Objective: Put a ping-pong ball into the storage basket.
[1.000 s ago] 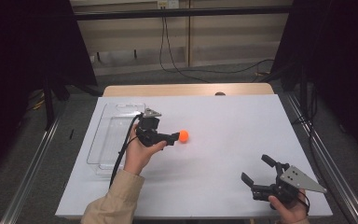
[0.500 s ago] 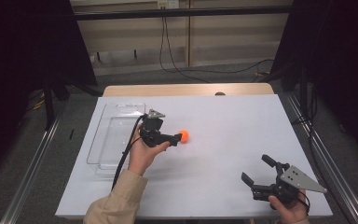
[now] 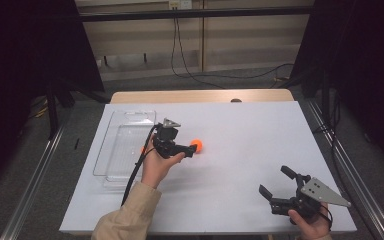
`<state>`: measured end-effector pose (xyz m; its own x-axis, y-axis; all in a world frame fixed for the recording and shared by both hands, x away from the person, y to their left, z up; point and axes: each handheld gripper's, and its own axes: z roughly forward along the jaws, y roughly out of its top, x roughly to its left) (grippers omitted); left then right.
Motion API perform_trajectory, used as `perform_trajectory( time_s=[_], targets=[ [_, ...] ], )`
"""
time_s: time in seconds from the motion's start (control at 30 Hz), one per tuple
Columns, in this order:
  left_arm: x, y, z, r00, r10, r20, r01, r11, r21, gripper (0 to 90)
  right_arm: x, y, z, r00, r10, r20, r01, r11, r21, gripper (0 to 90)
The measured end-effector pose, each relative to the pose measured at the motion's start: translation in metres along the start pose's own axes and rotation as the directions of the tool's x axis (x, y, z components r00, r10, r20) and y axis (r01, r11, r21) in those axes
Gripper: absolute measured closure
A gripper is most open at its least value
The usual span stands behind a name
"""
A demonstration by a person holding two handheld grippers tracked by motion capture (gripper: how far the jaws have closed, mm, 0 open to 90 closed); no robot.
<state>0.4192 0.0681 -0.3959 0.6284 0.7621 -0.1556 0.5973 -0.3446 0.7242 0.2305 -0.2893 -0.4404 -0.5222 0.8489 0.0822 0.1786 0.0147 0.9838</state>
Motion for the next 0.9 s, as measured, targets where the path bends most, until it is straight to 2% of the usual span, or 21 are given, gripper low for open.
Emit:
perform_trajectory(
  time_s=[0.23, 0.4, 0.6, 0.9],
  targets=[
    [-0.004, -0.001, 0.005, 1.0, 0.002, -0.002, -0.002, 1.0, -0.001, 5.3, 0.0, 0.0, 0.0, 1.0, 0.001, -0.001, -0.001, 1.0, 0.0, 2.4],
    [-0.004, -0.002, 0.009, 0.9999, 0.013, -0.007, -0.013, 0.9998, 0.018, 5.4, 0.0, 0.0, 0.0, 1.0, 0.003, 0.0, -0.003, 1.0, -0.001, 2.4],
    [-0.005, -0.003, 0.013, 0.9999, 0.008, -0.01, -0.008, 1.0, 0.001, 5.5, 0.0, 0.0, -0.001, 1.0, 0.003, 0.001, -0.003, 1.0, -0.002, 2.4],
    [-0.006, -0.003, 0.016, 0.9996, 0.024, -0.012, -0.024, 0.9997, 0.009, 5.5, 0.0, 0.0, -0.001, 1.0, 0.001, 0.003, -0.001, 1.0, -0.001, 2.4]
  ],
)
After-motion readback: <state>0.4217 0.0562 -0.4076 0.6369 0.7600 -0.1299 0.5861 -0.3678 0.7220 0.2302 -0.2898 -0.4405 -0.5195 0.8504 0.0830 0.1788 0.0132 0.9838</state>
